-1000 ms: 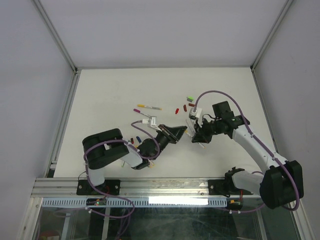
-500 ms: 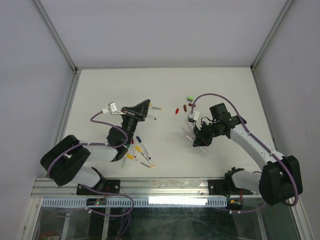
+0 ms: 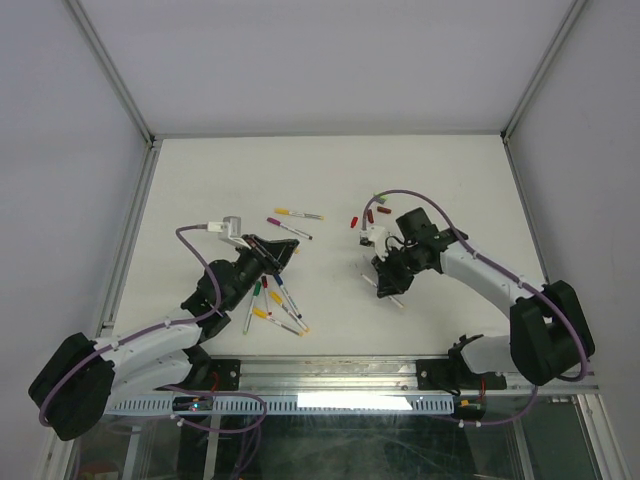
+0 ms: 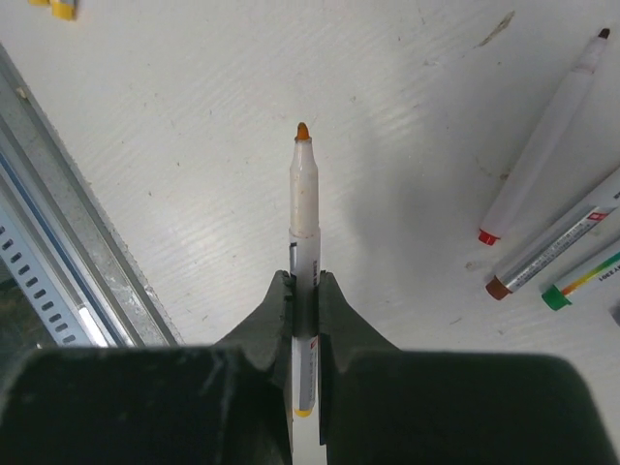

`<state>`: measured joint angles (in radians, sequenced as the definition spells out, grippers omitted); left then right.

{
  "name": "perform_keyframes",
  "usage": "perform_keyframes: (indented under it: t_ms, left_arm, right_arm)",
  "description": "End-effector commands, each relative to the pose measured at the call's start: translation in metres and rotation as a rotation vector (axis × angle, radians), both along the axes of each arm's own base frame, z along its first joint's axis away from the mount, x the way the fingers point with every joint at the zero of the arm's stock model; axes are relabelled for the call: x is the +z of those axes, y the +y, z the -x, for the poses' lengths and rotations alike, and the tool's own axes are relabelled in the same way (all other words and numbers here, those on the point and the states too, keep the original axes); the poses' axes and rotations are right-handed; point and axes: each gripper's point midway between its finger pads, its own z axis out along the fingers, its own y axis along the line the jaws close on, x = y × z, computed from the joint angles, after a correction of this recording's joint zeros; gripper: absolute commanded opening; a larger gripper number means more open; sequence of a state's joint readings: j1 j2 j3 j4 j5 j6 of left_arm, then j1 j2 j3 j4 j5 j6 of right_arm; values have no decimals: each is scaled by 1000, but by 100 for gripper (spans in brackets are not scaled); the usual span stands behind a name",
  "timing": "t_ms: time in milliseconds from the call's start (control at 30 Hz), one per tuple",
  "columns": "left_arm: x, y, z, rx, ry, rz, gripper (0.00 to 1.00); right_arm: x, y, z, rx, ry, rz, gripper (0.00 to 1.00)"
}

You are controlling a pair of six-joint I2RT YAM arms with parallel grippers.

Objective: Open the pen caps
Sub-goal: Place the pen at the center of the board.

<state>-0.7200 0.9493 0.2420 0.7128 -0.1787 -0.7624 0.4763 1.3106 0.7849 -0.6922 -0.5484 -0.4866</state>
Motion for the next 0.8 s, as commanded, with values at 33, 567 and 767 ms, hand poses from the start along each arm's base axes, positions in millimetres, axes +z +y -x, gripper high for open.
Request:
perform_keyframes:
  t_ms: [33, 567, 767]
  left_arm:
    - [-34, 0, 3, -21, 66, -121, 0]
    - [-44, -1, -4, 5, 110, -119, 0]
    - [-45, 1, -3, 12, 118, -112, 0]
  right_arm:
    - [15, 29, -28, -89, 4, -45, 2]
    - [-25, 37, -73, -256, -97, 211, 10]
    - [-36, 33, -83, -291, -107, 265, 12]
